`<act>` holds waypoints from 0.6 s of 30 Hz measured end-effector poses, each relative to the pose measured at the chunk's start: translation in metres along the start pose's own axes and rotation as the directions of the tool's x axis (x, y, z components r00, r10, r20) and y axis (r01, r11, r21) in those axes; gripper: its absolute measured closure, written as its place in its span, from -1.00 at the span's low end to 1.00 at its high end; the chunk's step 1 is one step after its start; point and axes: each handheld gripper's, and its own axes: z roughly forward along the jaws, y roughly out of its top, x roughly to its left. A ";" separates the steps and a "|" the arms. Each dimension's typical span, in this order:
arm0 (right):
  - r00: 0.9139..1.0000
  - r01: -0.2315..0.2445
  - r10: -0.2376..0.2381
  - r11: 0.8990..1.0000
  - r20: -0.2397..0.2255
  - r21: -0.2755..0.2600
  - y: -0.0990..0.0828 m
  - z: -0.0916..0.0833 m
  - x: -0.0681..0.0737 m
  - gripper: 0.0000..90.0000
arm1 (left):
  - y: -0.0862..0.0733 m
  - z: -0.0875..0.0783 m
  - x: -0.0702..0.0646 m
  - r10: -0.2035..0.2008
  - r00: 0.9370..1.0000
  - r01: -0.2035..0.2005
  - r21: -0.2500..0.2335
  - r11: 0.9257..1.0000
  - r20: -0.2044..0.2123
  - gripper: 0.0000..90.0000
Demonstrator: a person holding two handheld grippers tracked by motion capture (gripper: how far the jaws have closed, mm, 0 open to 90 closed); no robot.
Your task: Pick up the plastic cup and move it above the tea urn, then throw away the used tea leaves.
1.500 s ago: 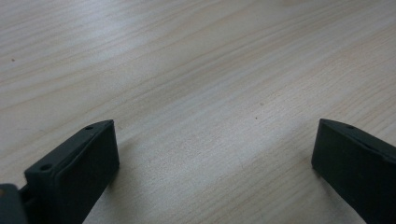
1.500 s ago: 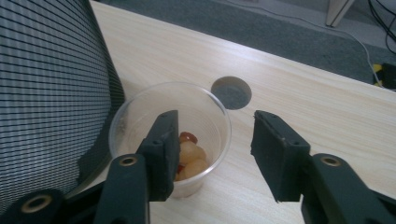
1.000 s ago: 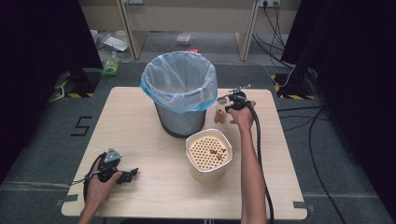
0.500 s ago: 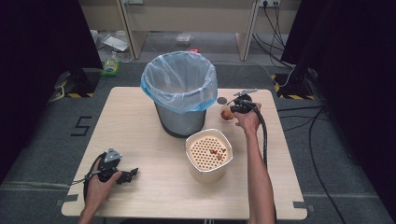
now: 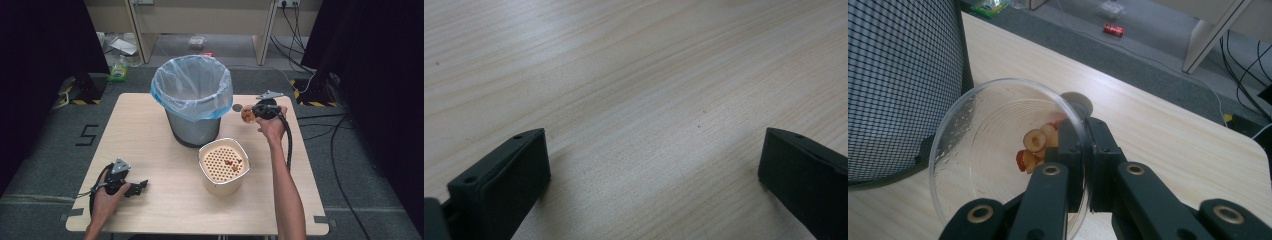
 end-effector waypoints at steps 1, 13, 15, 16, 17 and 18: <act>1.000 0.002 -0.002 1.000 0.001 -0.009 0.001 -0.002 0.000 0.94 | 0.000 0.000 0.000 0.000 1.000 0.000 0.000 1.000 0.000 -1.00; 0.997 0.081 -0.081 0.986 0.004 -0.144 0.011 -0.041 0.009 0.93 | 0.000 0.000 0.000 0.001 1.000 -0.001 0.000 1.000 0.000 -1.00; 0.995 0.099 -0.099 0.982 0.004 -0.162 0.012 -0.049 0.014 0.93 | 0.000 0.000 0.000 0.001 1.000 -0.001 0.000 1.000 0.000 -1.00; 0.994 0.109 -0.110 0.979 0.002 -0.170 0.012 -0.054 0.017 0.93 | 0.000 0.000 0.000 0.001 1.000 -0.001 0.000 1.000 0.000 -1.00; 0.992 0.122 -0.123 0.976 0.002 -0.183 0.013 -0.058 0.020 0.93 | 0.000 0.000 0.000 0.001 1.000 -0.001 0.000 1.000 0.000 -1.00; 0.990 0.137 -0.138 0.972 0.007 -0.192 0.013 -0.062 0.023 0.93 | 0.000 0.000 0.000 0.001 1.000 -0.001 0.000 1.000 0.000 -1.00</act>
